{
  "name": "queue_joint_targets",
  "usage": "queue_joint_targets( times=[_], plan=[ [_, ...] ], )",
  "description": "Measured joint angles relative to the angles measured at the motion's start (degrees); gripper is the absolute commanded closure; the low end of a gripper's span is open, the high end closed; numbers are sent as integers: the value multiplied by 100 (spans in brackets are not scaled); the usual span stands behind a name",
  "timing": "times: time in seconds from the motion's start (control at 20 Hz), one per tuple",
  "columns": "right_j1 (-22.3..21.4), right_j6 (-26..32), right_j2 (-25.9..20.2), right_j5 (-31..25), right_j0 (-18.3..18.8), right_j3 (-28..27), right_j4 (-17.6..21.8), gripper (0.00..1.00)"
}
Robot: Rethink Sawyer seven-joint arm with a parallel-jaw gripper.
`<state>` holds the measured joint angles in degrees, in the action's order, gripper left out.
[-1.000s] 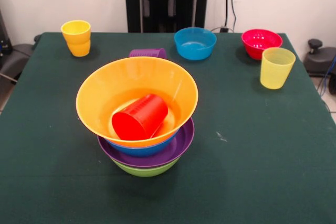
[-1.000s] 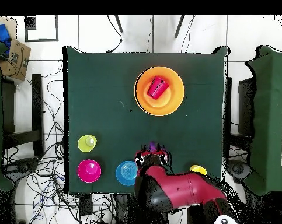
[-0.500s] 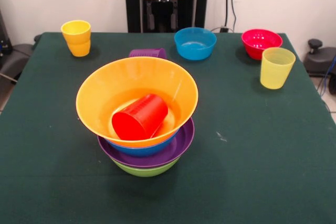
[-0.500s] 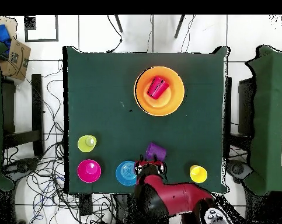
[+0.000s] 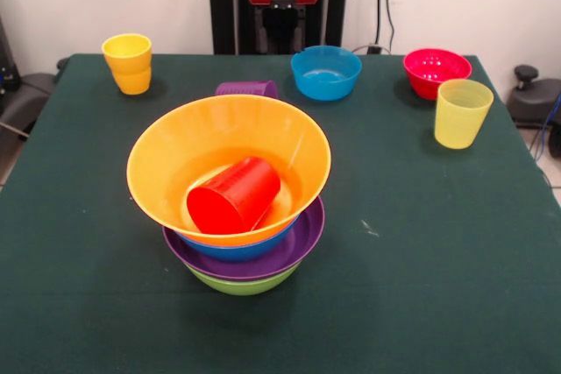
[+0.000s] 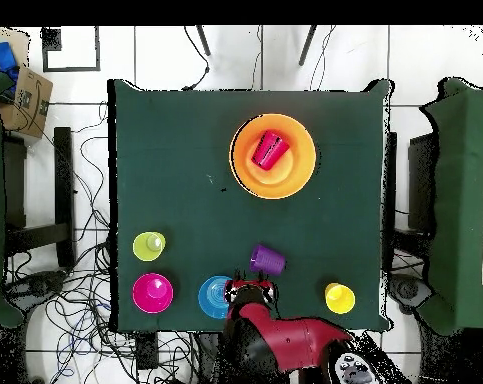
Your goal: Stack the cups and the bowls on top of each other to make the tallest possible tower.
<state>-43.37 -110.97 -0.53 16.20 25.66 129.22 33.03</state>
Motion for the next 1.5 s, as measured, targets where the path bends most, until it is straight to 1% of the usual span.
queue_joint_targets(
  times=[0.1,0.25,0.6,0.75,0.9,1.1,1.4,1.5],
  plan=[
    [-151,0,-57,-130,14,1,-125,0],
    [-533,-1,-214,-544,66,2,-434,0],
    [-1180,-1,-517,-1296,141,-37,-947,0],
    [-1354,0,-636,-1480,179,-66,-1104,0],
    [-1423,0,-686,-1531,151,-138,-1234,0],
    [-1386,0,-686,-1537,56,-223,-1306,0],
    [-1274,0,-662,-1457,-257,-242,-1330,0],
    [-1164,0,-600,-1306,-387,-243,-1331,0]
  ],
)
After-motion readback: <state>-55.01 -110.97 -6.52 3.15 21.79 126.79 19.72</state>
